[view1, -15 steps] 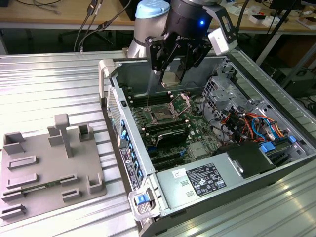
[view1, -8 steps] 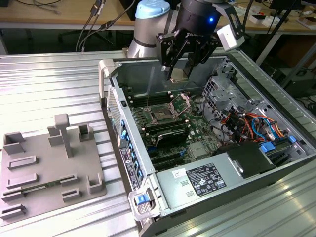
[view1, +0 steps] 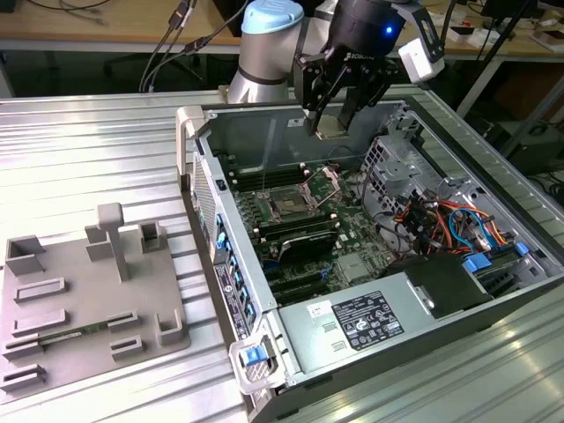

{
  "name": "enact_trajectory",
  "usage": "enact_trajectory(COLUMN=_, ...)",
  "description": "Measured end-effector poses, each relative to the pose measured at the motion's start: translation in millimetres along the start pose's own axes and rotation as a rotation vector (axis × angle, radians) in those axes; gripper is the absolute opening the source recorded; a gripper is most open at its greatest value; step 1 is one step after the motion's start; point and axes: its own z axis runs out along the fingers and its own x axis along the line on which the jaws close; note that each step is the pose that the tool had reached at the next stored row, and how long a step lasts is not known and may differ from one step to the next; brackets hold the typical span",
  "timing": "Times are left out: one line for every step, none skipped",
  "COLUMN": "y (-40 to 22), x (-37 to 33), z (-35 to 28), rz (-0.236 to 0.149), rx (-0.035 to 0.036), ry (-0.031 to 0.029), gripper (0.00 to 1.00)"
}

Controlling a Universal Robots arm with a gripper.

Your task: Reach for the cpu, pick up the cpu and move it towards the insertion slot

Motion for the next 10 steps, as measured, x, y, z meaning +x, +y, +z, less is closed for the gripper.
enact_trajectory(y=3.7, x=-0.6, z=0.3, rz=0.000, rx=0.0000, ry=0.0003, gripper=0.55)
enact_trajectory(y=7.5, x=-0.9, z=0.8, rz=0.000, rx=-0.0001, ry=0.0005, gripper=0.55)
enact_trajectory(y=11.0, x=-1.1, z=1.3, rz=0.000, rx=0.0000, ry=0.0010, gripper=0.55)
enact_trajectory(y=16.1, x=-1.4, z=2.6, rz=0.000, rx=0.0000, ry=0.0021, gripper=0.55)
enact_trajectory(y=18.6, x=-1.6, z=3.6, rz=0.000, rx=0.0000, ry=0.0028, gripper=0.55)
enact_trajectory(y=20.7, x=-1.7, z=4.7, rz=0.000, rx=-0.0003, ry=0.0035, gripper=0.55)
enact_trajectory(y=23.9, x=-1.9, z=6.5, rz=0.000, rx=-0.0008, ry=0.0044, gripper=0.55)
enact_trajectory(y=26.3, x=-2.1, z=8.3, rz=0.000, rx=-0.0008, ry=0.0055, gripper=0.55)
enact_trajectory(y=27.9, x=-2.4, z=9.7, rz=0.001, rx=-0.0008, ry=0.0061, gripper=0.55)
enact_trajectory(y=29.5, x=-2.6, z=11.0, rz=0.001, rx=-0.0010, ry=0.0065, gripper=0.55)
